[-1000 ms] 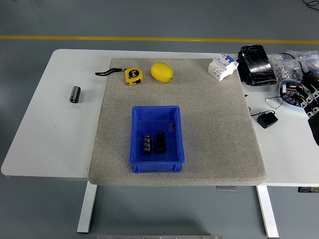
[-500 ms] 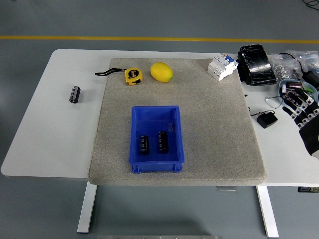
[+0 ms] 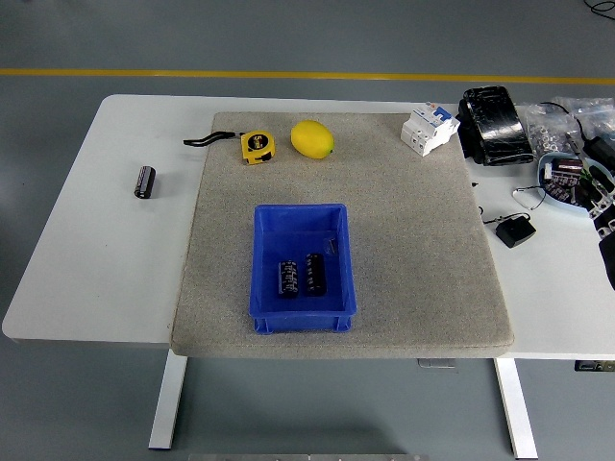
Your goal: Pick up the battery,place it into the box
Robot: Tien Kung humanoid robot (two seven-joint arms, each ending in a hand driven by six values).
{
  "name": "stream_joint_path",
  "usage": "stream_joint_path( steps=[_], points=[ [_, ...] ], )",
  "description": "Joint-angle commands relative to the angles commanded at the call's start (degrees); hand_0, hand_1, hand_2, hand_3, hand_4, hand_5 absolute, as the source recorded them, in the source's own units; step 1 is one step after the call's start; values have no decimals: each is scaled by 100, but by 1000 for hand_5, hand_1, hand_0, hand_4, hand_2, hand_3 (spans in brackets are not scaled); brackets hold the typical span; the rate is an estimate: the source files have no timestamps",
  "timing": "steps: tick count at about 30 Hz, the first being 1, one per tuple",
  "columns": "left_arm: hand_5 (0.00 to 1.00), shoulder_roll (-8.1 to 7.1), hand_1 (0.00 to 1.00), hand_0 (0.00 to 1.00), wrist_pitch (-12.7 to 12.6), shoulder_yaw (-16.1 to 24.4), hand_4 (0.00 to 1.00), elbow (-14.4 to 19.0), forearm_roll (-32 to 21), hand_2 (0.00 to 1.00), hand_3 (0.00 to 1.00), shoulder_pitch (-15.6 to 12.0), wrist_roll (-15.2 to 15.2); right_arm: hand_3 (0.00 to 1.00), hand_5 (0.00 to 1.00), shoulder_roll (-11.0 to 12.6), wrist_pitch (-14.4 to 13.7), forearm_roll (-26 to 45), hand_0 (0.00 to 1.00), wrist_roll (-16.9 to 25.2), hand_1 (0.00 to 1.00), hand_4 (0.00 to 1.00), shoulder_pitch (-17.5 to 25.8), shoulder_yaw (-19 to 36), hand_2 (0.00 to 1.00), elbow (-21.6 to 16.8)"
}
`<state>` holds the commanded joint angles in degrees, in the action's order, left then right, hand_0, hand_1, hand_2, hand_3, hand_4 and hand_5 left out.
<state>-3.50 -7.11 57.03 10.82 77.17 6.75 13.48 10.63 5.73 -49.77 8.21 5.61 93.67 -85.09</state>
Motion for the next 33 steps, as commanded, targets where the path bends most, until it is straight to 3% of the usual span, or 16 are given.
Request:
stream_joint_path(
  steps=[4, 21, 33],
  points=[
    [810, -12, 507, 492, -21, -191, 639, 3, -230, 589, 697, -27, -34, 945, 998, 2, -41, 56, 982, -15, 875, 998, 0, 3, 895, 10],
    [801, 16, 505, 492, -64, -294, 640, -35, -431, 591, 696, 11, -131, 922, 998, 69, -338, -66, 959, -165, 862, 998, -102, -68, 881, 80],
    [804, 20, 504, 492, -288, -768, 641, -49, -1124, 594, 696, 31, -249, 918, 998, 81, -418, -75, 947, -229, 853, 998, -233, -51, 874, 104]
  ],
)
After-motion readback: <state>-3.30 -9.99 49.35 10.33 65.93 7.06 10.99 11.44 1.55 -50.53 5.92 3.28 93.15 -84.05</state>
